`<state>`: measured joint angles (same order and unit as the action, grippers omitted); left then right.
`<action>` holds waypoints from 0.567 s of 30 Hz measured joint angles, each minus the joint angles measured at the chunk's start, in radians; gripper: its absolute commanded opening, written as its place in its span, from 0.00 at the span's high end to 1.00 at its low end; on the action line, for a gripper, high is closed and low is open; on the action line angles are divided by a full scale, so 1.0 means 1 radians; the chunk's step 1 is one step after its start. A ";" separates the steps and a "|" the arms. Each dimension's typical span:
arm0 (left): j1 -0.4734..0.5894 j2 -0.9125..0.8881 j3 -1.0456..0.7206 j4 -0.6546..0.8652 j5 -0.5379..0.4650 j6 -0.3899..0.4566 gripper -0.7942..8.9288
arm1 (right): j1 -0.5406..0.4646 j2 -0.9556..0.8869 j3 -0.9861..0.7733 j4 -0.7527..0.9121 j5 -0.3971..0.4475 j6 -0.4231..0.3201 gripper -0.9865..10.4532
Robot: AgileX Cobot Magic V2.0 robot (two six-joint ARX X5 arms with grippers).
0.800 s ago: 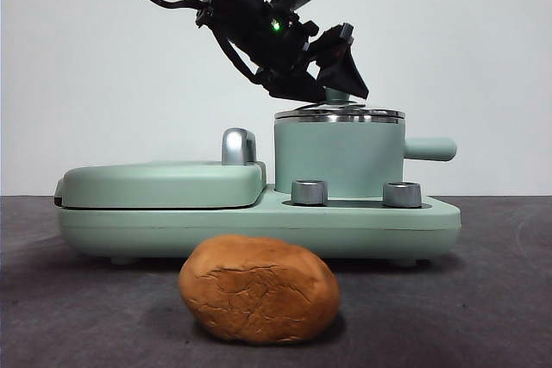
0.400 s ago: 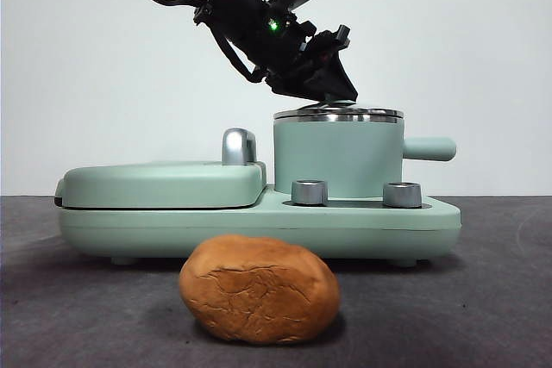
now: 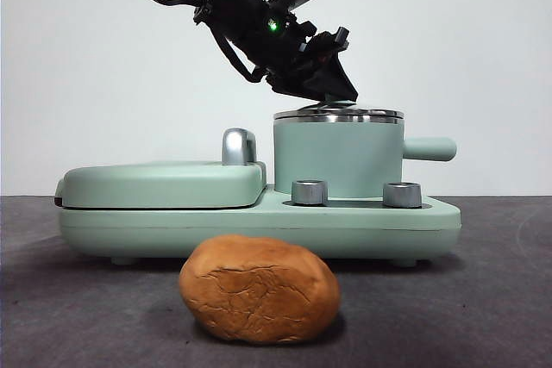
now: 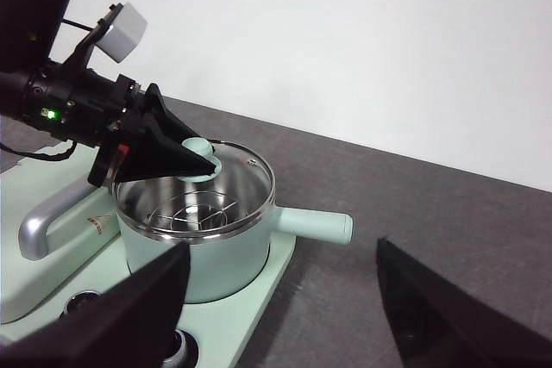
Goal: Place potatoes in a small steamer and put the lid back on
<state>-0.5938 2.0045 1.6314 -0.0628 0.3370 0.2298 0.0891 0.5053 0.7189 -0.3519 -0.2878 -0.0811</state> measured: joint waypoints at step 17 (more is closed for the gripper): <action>0.013 -0.068 0.101 -0.068 -0.053 0.007 0.91 | 0.000 0.000 0.000 -0.006 0.000 0.000 0.62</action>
<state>-0.5808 1.9369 1.7329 -0.1307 0.2836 0.2367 0.0891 0.5053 0.7189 -0.3584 -0.2878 -0.0811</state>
